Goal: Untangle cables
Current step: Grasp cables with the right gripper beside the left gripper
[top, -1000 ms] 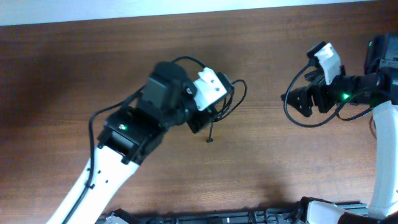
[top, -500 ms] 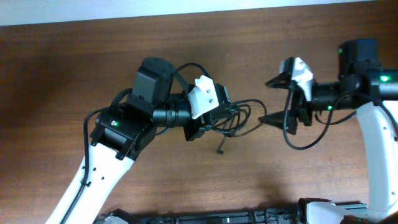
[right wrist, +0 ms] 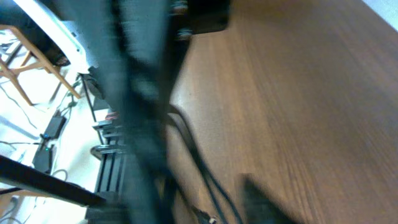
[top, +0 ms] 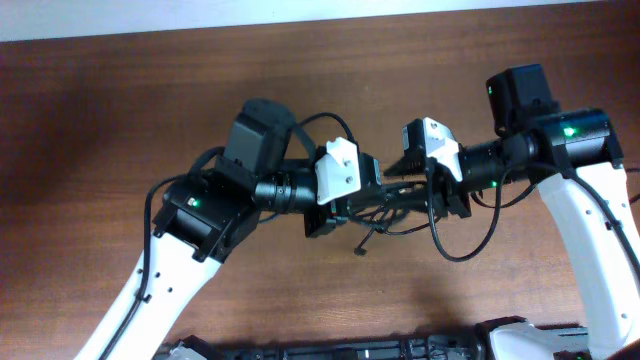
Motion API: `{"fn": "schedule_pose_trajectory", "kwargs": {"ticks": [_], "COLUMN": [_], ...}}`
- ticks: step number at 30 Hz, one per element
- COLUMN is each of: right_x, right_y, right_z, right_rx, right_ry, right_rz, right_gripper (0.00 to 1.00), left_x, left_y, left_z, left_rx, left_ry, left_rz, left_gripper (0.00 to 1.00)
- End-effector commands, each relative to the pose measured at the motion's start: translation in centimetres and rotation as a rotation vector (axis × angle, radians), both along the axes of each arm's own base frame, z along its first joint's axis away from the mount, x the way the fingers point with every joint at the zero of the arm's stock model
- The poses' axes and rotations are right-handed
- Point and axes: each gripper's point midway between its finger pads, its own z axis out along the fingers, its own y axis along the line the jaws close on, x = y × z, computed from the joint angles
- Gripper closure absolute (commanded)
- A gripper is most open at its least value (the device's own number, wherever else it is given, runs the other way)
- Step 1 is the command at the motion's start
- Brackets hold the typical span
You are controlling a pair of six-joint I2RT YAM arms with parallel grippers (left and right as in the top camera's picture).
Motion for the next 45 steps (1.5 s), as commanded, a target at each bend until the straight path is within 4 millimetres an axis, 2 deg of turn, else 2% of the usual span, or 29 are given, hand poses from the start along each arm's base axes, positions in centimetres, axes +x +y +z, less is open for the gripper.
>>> {"fn": "schedule_pose_trajectory", "kwargs": {"ticks": [1, 3, 4, 5, 7, 9, 11, 15, 21, 27, 30, 33, 37, 45], "right_x": [-0.4, -0.4, -0.4, -0.4, -0.2, 0.2, 0.5, 1.0, 1.9, 2.7, 2.9, 2.6, 2.0, 1.1], "right_y": [-0.1, -0.1, -0.1, -0.1, -0.4, -0.7, -1.2, -1.6, -1.3, -0.6, 0.2, 1.0, 1.7, 2.1], "right_z": [0.2, 0.2, 0.2, 0.2, -0.1, -0.7, -1.3, -2.0, -1.4, -0.2, 1.3, 3.1, 5.3, 7.4], "right_rx": [-0.005, -0.005, -0.005, -0.005, -0.03, -0.072, -0.114, -0.159, -0.129, -0.066, 0.022, 0.128, 0.251, 0.373], "right_ry": [-0.004, 0.0, 0.001, 0.0, 0.005, 0.033, 0.066, 0.062, 0.011, -0.051, -0.09, -0.121, -0.146, -0.16], "right_rz": [-0.004, -0.005, -0.005, -0.005, -0.02, -0.058, -0.1, -0.128, -0.125, -0.109, -0.077, -0.031, 0.03, 0.096], "right_gripper": [0.96, 0.96, 0.96, 0.96, 0.96, 0.96, 0.96, 0.96, 0.96, 0.96, 0.96, 0.96, 0.96, 0.96], "left_x": [0.3, 0.5, 0.5, 0.6, 1.2, 2.3, 4.0, 5.2, 6.1, 6.5, 6.2, 5.2, 4.8, 4.0], "left_y": [0.1, 0.1, 0.1, 0.1, 0.2, 0.7, 1.9, 4.3, 8.4, 11.5, 11.5, 10.4, 10.4, 10.7], "left_z": [0.7, 0.7, 0.8, 0.8, 0.5, 0.0, -0.6, 0.1, 2.2, 1.9, 1.5, 1.7, 1.3, 0.2], "left_rx": [0.005, 0.004, 0.003, 0.003, 0.022, 0.059, 0.114, 0.153, 0.152, 0.175, 0.183, 0.145, 0.16, 0.207], "left_ry": [-0.053, -0.061, -0.063, -0.067, -0.081, -0.066, -0.04, -0.072, -0.148, -0.102, -0.079, -0.051, -0.03, -0.01], "left_rz": [0.016, 0.021, 0.022, 0.025, 0.054, 0.142, 0.287, 0.455, 0.612, 0.706, 0.69, 0.619, 0.608, 0.587], "left_gripper": [1.0, 1.0, 0.93, 0.81, 0.33, 0.22, 0.07, 0.01, 0.01, 0.01, 0.01, 0.01, 0.01, 0.01]}}
